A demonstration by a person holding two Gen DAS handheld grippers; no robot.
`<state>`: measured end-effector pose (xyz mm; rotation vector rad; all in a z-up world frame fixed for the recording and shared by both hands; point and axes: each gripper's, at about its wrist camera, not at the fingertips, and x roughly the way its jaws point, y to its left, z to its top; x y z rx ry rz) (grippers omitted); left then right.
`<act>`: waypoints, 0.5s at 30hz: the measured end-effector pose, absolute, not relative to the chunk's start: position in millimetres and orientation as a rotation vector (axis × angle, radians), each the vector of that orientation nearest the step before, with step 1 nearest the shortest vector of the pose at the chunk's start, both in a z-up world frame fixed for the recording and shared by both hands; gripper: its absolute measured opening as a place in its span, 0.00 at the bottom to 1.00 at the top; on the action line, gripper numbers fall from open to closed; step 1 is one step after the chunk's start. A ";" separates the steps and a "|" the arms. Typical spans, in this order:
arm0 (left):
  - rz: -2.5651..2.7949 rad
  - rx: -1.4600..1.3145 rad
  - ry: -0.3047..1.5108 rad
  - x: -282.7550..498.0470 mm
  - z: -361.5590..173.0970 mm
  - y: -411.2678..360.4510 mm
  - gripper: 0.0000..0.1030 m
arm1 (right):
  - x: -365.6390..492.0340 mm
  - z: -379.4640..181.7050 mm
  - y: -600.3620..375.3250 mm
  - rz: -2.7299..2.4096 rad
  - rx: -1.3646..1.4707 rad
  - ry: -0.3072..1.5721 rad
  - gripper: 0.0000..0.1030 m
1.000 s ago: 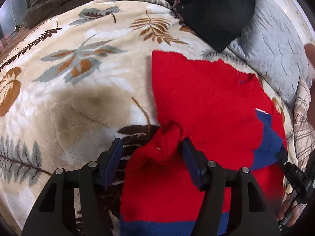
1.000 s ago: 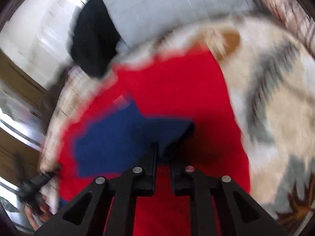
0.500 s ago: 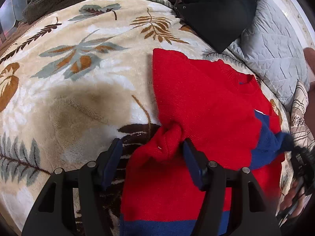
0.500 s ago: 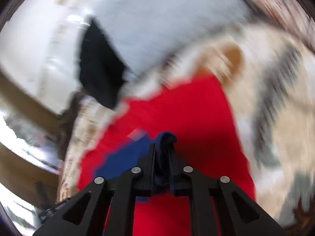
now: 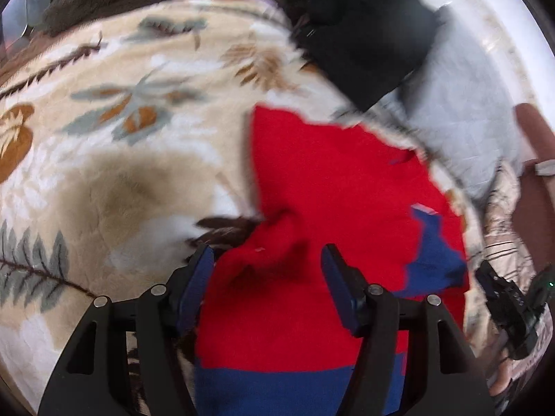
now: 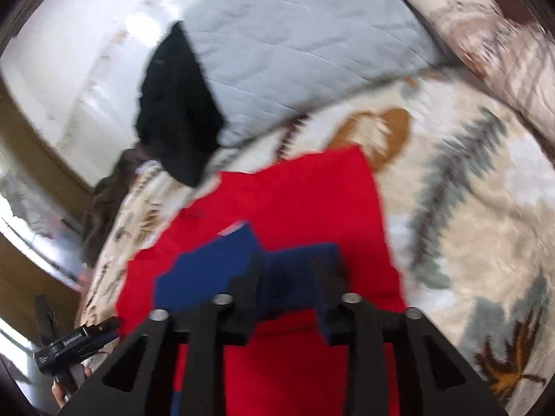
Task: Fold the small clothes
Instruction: 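Press the folded sleeve flat with the right gripper while the left gripper holds the sweater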
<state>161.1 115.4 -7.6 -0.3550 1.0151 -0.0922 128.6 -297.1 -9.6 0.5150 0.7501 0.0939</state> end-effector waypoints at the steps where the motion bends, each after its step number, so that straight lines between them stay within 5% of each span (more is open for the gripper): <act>1: -0.093 -0.337 0.991 159.8 -4.8 112.4 0.63 | 134.9 -14.7 -289.7 0.106 0.493 0.775 0.52; 5: -0.068 -0.280 1.110 176.0 -32.6 106.1 0.64 | 145.4 -42.4 -260.7 0.037 0.315 0.868 0.56; 8: -0.068 -0.266 1.114 178.7 -33.9 103.9 0.69 | 150.2 -39.7 -245.6 0.020 0.253 0.902 0.72; 15: -0.083 -0.229 1.119 176.4 -36.4 100.8 0.75 | 162.9 -47.8 -231.7 0.034 0.185 0.973 0.91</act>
